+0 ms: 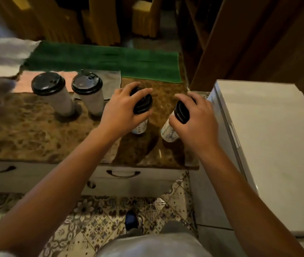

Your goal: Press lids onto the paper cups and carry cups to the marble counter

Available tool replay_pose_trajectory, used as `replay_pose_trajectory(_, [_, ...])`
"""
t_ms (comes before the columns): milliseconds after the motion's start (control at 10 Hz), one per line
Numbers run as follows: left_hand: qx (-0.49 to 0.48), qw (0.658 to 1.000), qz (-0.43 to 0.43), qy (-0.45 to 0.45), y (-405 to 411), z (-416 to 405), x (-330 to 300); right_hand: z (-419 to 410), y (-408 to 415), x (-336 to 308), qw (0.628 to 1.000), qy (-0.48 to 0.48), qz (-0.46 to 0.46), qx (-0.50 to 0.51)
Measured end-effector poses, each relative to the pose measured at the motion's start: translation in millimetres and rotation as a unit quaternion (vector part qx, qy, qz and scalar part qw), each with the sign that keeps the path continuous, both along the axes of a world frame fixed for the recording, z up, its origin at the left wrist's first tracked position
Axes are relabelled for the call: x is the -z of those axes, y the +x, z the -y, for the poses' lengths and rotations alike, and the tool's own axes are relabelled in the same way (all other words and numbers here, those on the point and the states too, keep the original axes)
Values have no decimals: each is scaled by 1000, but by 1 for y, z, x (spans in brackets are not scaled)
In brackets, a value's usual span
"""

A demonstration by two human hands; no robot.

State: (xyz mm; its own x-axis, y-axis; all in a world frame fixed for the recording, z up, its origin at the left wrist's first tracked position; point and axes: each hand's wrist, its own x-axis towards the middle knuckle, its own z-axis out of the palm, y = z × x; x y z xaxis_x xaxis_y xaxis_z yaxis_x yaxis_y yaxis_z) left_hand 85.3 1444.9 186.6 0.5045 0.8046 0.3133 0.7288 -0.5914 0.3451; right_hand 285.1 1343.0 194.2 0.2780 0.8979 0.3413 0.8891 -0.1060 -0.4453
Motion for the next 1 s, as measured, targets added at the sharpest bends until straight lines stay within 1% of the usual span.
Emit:
replay_pose_trajectory(200, [-28, 999, 3, -27, 3, -49, 14, -76, 1, 3, 998, -47, 20, -33])
replay_pose_trajectory(400, [-68, 997, 0, -22, 10, -64, 18, -117, 11, 11, 995, -61, 43, -69])
replay_pose_trajectory(600, [-82, 997, -15, -8, 15, -62, 19, -130, 14, 19, 988, -83, 66, -108])
replay_pose_trajectory(800, [-93, 995, -32, 12, 13, -57, 22, -130, 7, 22, 981, -88, 120, -123])
replay_pose_trajectory(900, [-88, 994, -54, 19, 16, -57, 19, -131, 6, 16, 979, -110, 118, -126])
replay_pose_trajectory(1000, [-71, 995, -66, 2, 16, -58, 14, -130, 6, 9, 974, -142, 116, -131])
